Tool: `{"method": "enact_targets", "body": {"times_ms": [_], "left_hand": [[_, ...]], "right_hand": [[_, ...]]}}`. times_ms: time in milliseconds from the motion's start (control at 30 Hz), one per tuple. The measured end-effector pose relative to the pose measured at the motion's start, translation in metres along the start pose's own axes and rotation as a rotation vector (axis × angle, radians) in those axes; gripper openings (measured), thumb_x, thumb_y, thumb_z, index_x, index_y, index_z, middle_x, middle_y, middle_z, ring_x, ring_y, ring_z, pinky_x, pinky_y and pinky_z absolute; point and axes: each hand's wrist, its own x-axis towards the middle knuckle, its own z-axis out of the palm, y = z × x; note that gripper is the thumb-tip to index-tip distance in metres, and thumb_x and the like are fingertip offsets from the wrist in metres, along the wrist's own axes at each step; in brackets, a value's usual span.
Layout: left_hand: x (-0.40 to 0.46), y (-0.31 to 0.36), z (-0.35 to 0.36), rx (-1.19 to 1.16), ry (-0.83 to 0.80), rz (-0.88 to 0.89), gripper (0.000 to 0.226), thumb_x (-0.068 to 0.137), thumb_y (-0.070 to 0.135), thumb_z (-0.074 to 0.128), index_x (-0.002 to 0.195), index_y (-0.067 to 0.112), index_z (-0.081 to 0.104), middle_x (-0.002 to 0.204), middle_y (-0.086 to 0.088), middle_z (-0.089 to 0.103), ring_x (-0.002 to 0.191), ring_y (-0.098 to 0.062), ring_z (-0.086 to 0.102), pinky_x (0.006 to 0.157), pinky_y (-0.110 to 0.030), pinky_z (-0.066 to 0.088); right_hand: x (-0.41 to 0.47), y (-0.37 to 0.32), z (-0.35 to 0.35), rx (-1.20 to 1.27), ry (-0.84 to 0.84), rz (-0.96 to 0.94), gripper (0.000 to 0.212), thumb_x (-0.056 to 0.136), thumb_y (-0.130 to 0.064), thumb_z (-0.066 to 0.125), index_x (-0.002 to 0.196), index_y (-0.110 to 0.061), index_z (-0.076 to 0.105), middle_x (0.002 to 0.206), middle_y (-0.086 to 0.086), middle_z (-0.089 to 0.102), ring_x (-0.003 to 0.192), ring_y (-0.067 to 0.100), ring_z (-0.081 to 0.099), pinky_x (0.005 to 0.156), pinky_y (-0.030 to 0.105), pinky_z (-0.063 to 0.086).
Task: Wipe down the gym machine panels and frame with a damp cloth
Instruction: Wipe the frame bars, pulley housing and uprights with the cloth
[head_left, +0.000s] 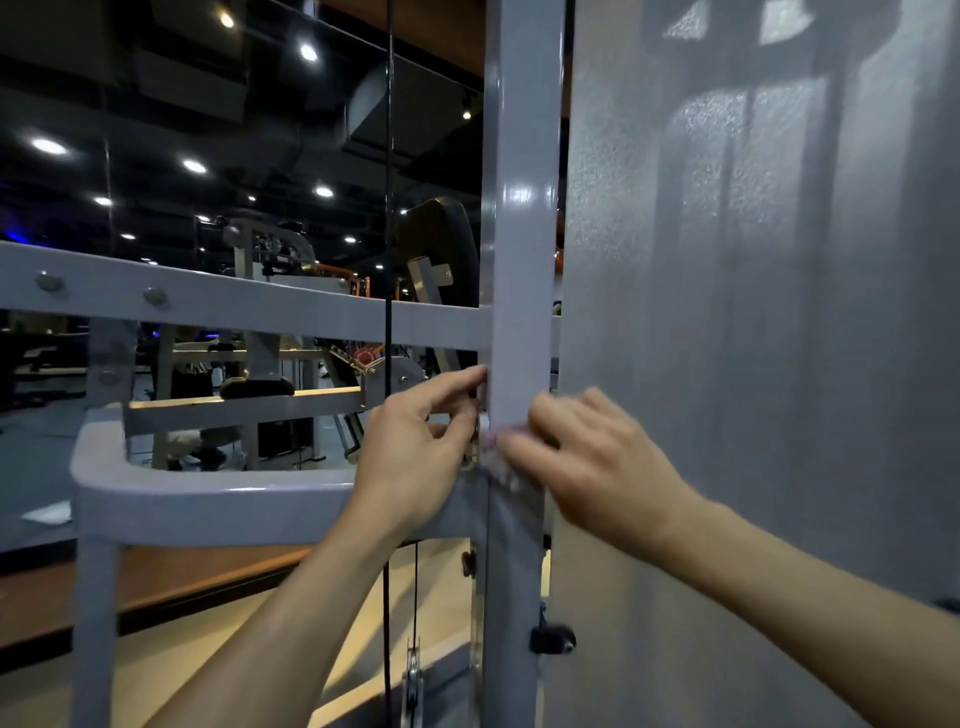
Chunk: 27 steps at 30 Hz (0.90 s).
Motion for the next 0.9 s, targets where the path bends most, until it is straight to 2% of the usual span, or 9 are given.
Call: {"method": "enact_targets", "body": {"times_ms": [133,267,333,433,533,633,767,833,900], "left_hand": [[0.000,-0.003,0.001,0.014,0.023,0.014,0.042,0.101,0.007,0.064,0.131,0.035,0.069,0.115,0.030,0.070,0.109,0.011,0.064,0.090,-0.018,0.058],[0.001,-0.004,0.001,0.032,0.014,0.028,0.044,0.100,0.006,0.065,0.132,0.036,0.069,0.115,0.027,0.071,0.109,0.010,0.064,0.091,-0.016,0.056],[0.001,-0.006,0.002,0.050,0.007,0.024,0.044,0.100,0.007,0.065,0.132,0.037,0.068,0.119,0.026,0.070,0.112,0.009,0.064,0.095,-0.018,0.055],[0.002,-0.009,0.002,0.051,0.013,0.021,0.044,0.101,0.007,0.063,0.135,0.035,0.068,0.126,0.024,0.070,0.116,0.005,0.064,0.102,-0.031,0.056],[0.003,-0.010,0.004,0.037,0.034,0.031,0.043,0.101,0.006,0.062,0.133,0.032,0.070,0.121,0.024,0.072,0.111,0.005,0.067,0.102,-0.035,0.057],[0.004,-0.012,0.004,0.029,0.033,0.038,0.041,0.101,0.006,0.062,0.133,0.031,0.070,0.121,0.023,0.072,0.111,0.004,0.067,0.101,-0.035,0.057],[0.005,-0.014,0.003,0.025,0.011,0.037,0.042,0.103,0.004,0.060,0.135,0.029,0.069,0.126,0.020,0.071,0.116,0.004,0.065,0.105,-0.033,0.055],[0.004,-0.013,0.003,0.007,-0.009,0.016,0.044,0.103,0.000,0.055,0.136,0.027,0.068,0.128,0.019,0.070,0.116,0.007,0.065,0.107,-0.031,0.053],[0.004,-0.012,0.003,-0.010,-0.013,0.001,0.047,0.103,-0.004,0.051,0.136,0.025,0.068,0.127,0.018,0.071,0.115,0.004,0.066,0.107,-0.033,0.053]], "right_hand": [[-0.018,-0.006,0.000,0.007,-0.102,-0.147,0.024,0.104,-0.009,0.041,0.094,-0.018,0.061,0.083,0.005,0.048,0.067,0.023,0.045,0.063,0.036,0.039],[0.010,0.018,-0.005,-0.032,-0.030,0.112,0.015,0.096,-0.019,0.057,0.102,-0.015,0.070,0.089,0.009,0.055,0.069,0.028,0.051,0.064,0.040,0.039],[0.006,0.006,0.000,-0.011,-0.008,0.170,0.014,0.097,-0.020,0.060,0.102,-0.012,0.070,0.089,0.010,0.055,0.068,0.027,0.049,0.064,0.041,0.040],[-0.026,-0.027,0.011,0.045,-0.005,0.080,0.025,0.106,-0.016,0.049,0.088,-0.013,0.066,0.080,0.006,0.048,0.065,0.024,0.041,0.063,0.036,0.034],[-0.054,-0.045,0.014,0.076,-0.109,-0.047,0.032,0.106,-0.013,0.040,0.088,-0.017,0.066,0.082,0.003,0.047,0.066,0.021,0.041,0.064,0.034,0.032],[-0.041,-0.032,0.011,0.047,-0.117,-0.048,0.020,0.102,-0.011,0.050,0.090,-0.018,0.065,0.083,0.004,0.050,0.067,0.024,0.046,0.064,0.036,0.034],[-0.009,-0.010,0.006,0.022,-0.024,0.173,0.009,0.095,-0.016,0.062,0.098,-0.014,0.069,0.087,0.008,0.055,0.069,0.028,0.050,0.063,0.040,0.037],[-0.018,-0.028,0.009,0.040,-0.012,0.144,0.004,0.095,-0.016,0.066,0.093,-0.014,0.068,0.084,0.007,0.052,0.067,0.027,0.046,0.062,0.037,0.032],[-0.039,-0.053,0.014,0.063,-0.074,0.006,0.008,0.097,-0.014,0.065,0.089,-0.016,0.064,0.083,0.005,0.049,0.066,0.024,0.043,0.063,0.036,0.029]]}}
